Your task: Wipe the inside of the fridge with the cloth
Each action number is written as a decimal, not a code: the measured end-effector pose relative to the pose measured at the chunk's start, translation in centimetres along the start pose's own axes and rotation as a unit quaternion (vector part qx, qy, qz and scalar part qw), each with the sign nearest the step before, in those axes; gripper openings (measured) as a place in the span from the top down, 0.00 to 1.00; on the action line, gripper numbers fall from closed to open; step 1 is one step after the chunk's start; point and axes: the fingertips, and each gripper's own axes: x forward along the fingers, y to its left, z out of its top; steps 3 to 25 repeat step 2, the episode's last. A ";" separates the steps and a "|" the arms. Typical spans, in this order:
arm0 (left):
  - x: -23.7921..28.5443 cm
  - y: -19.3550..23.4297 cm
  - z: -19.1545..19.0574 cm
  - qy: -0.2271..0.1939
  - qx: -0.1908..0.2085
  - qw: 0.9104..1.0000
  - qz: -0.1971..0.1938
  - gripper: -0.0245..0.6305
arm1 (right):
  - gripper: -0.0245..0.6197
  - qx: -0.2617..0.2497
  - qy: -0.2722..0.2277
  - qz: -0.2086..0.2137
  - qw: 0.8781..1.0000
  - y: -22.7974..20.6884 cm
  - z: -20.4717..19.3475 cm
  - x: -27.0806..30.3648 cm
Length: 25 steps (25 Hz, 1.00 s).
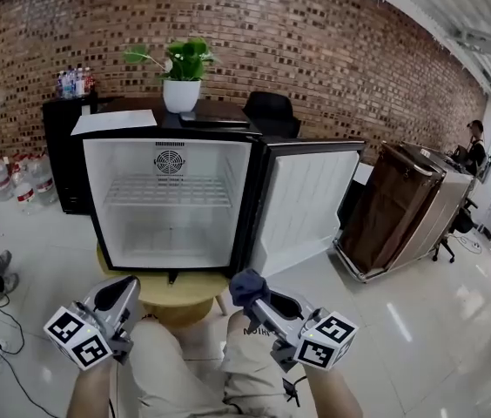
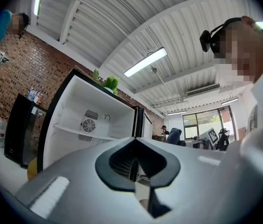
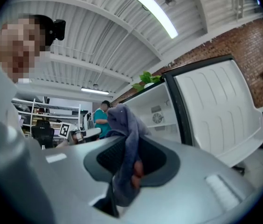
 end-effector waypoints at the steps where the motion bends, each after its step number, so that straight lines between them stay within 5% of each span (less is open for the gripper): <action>1: 0.2 -0.1 -0.1 0.001 -0.001 1.000 -0.001 0.96 | 0.83 -0.004 0.002 0.001 1.000 0.0 -0.1 0.1; 25: 0.3 -0.1 -0.2 0.002 -0.002 1.000 -0.002 0.96 | 0.83 -0.007 0.003 0.001 1.000 0.0 -0.1 0.2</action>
